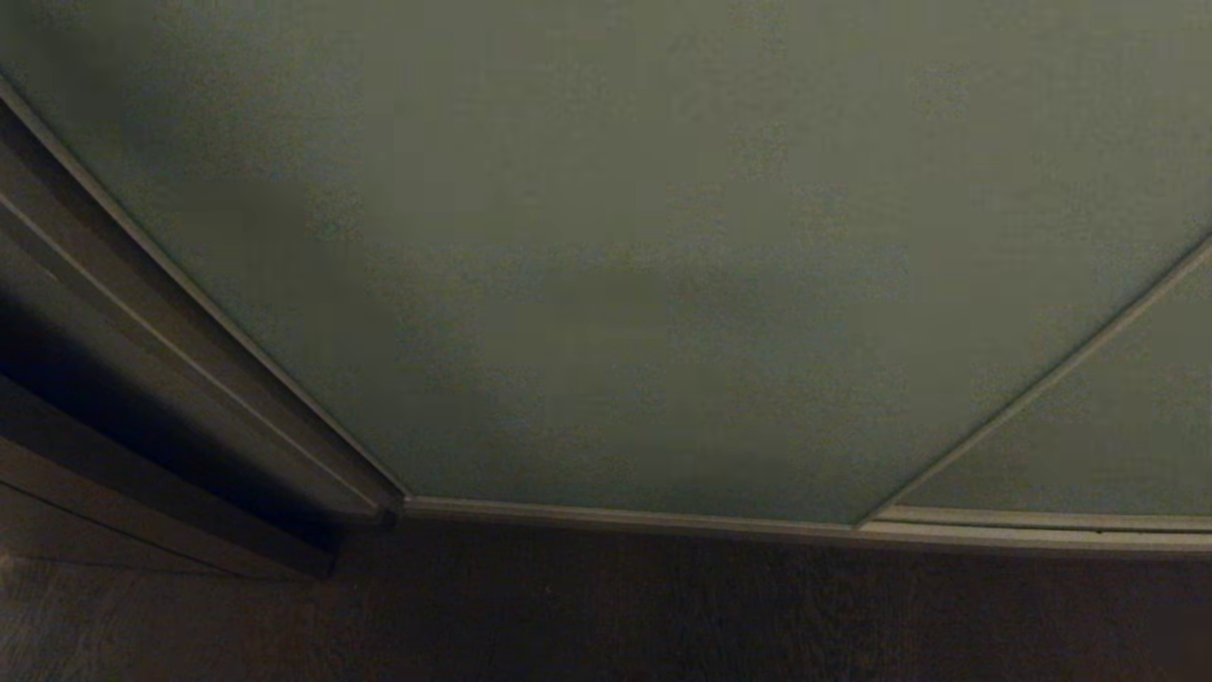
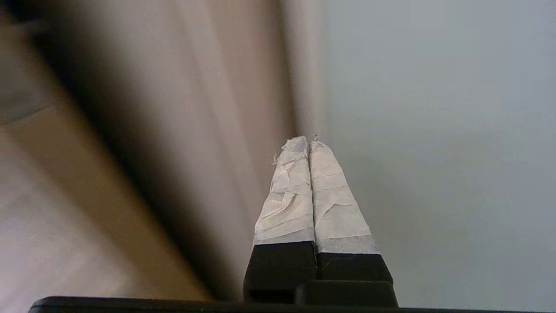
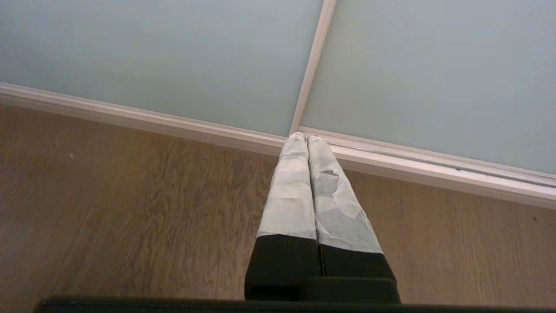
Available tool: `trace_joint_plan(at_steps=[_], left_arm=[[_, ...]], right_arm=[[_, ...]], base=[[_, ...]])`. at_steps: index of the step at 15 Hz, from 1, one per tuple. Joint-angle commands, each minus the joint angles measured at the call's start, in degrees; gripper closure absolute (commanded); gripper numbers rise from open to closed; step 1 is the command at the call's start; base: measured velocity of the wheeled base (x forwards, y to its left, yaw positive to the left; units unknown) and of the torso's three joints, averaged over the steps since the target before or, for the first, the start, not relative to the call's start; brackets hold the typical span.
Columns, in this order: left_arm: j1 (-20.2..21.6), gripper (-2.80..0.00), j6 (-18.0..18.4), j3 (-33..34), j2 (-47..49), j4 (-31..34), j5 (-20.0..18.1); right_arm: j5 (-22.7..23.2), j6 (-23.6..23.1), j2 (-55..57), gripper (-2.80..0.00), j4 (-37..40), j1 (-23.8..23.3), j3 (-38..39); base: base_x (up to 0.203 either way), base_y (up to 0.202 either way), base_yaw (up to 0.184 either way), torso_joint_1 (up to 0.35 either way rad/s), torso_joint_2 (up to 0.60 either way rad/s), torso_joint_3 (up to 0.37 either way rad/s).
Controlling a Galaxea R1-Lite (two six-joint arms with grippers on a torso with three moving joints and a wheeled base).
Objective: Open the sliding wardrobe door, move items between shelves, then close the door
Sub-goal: Open the door
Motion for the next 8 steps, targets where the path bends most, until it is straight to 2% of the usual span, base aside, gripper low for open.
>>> trace_joint_plan(at_steps=[1, 3, 5, 8], left_arm=[[0.26, 0.00, 0.30, 1.72, -1.71, -0.11, 5.45], [2.43, 0.00, 0.34, 1.88, -0.93, -0.24, 7.75], [5.90, 0.00, 0.39, 1.56, 0.43, -0.31, 8.01], [6.41, 0.00, 0.26, 0.31, 2.96, -0.71, 8.08]], right_arm=[[0.03, -0.04, -0.01, 0.00, 0.01, 0.01, 0.01], [0.03, -0.04, -0.01, 0.00, 0.01, 0.01, 0.01], [0.03, -0.04, -0.01, 0.00, 0.01, 0.01, 0.01], [0.03, -0.04, -0.01, 0.00, 0.01, 0.01, 0.01]], base=[[0.000, 0.000, 0.000, 0.000, 0.00, 0.000], [0.000, 0.000, 0.000, 0.000, 0.00, 0.000], [0.000, 0.000, 0.000, 0.000, 0.00, 0.000], [0.000, 0.000, 0.000, 0.000, 0.00, 0.000]])
